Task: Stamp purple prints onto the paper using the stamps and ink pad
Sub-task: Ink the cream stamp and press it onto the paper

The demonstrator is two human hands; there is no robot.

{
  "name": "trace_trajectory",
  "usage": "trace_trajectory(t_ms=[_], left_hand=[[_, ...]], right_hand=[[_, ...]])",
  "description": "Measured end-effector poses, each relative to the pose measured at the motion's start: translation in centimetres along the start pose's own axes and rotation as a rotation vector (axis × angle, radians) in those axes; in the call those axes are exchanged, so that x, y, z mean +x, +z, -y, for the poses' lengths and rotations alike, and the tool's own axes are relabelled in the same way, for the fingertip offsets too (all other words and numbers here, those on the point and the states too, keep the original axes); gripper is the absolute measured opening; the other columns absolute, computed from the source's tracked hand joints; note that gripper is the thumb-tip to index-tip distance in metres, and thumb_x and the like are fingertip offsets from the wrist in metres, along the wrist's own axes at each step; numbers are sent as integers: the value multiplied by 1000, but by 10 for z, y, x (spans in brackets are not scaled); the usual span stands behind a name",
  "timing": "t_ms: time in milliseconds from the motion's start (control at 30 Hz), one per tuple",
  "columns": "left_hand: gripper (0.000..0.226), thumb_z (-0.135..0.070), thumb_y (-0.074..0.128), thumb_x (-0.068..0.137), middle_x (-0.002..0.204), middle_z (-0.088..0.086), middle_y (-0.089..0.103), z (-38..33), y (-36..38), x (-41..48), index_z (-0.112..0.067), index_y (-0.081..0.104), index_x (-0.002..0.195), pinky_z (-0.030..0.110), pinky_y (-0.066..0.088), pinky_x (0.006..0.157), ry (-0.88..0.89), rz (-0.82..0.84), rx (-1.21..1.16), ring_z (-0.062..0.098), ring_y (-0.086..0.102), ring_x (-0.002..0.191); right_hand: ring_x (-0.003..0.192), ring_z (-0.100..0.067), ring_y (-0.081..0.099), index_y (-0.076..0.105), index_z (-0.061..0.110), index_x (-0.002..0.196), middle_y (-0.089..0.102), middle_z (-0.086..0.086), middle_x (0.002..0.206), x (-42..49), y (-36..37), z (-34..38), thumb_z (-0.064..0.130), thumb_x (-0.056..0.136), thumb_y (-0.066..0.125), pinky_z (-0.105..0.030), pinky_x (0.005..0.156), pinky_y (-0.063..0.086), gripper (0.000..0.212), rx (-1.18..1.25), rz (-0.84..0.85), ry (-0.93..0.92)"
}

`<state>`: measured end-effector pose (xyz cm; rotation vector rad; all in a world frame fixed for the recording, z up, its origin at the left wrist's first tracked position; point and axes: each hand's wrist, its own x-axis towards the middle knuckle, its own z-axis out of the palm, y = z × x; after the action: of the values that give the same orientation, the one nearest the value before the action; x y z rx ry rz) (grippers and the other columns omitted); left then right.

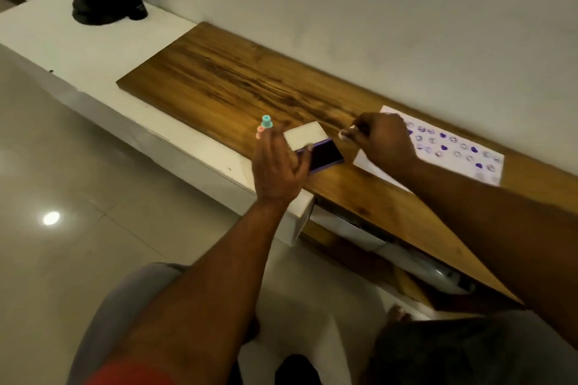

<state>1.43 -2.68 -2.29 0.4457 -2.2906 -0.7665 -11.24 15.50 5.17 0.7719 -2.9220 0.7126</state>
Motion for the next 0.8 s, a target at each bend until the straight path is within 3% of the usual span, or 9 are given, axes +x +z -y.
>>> trace_trajectory(t_ms=[67,133,233,367,500,633,700,800], left_hand=[[59,-54,67,96,122,7,63,-24,5,-11,-15,56,139,29,52,83,151,204,-4,19,59,108],[52,-51,69,95,123,4,67,-44,8,-19,-18,62,135,35,57,89,221,326,-12,18,63,109],[42,-45,66,99,125,2,71,-62,5,-21,-19,68,132,38,56,99,139,329,-60,18,66,114],[41,-47,71,96,119,0,74,-70,2,-17,-19,73,125,42,57,97,92,358,-79,15,68,107],[40,-48,73,93,117,0,75,-73,4,-21,-21,75,122,37,55,99,74,293,-60,17,68,110],[41,-54,70,94,111,-1,77,-72,12,-26,-22,76,119,30,48,95,78,281,-12,18,69,107],[39,-53,71,94,107,-1,76,-70,15,-29,-22,77,116,27,45,90,86,292,6,17,68,105],[31,-47,73,93,101,-4,74,-63,18,-31,-22,78,112,29,53,84,73,352,-23,13,66,98]], right_hand=[[78,-19,69,77,15,104,76,-3,87,-30,-4,6,51,93,67,-24,64,40,39,29,-9,-39],[77,-16,68,76,16,104,76,-2,88,-51,-9,12,50,95,65,-25,64,45,36,59,2,-79],[78,-19,69,75,16,104,76,-3,87,-69,-16,14,45,97,63,-34,72,53,31,105,1,-99],[84,-20,68,74,15,110,76,-4,95,-76,-20,7,40,98,64,-35,77,52,29,139,-1,-85],[78,-18,63,70,19,105,72,-1,88,-73,-16,-6,58,99,51,-35,72,50,44,-14,54,-56],[67,-15,59,69,21,87,69,-4,78,-71,-7,-16,60,103,34,-34,66,49,55,-98,91,-23],[66,-14,57,65,20,85,65,-2,75,-70,-3,-18,61,103,34,-31,64,46,54,-130,93,-35],[66,-13,54,59,21,85,60,1,74,-65,4,-20,54,105,41,-29,65,38,43,-125,167,-93]])
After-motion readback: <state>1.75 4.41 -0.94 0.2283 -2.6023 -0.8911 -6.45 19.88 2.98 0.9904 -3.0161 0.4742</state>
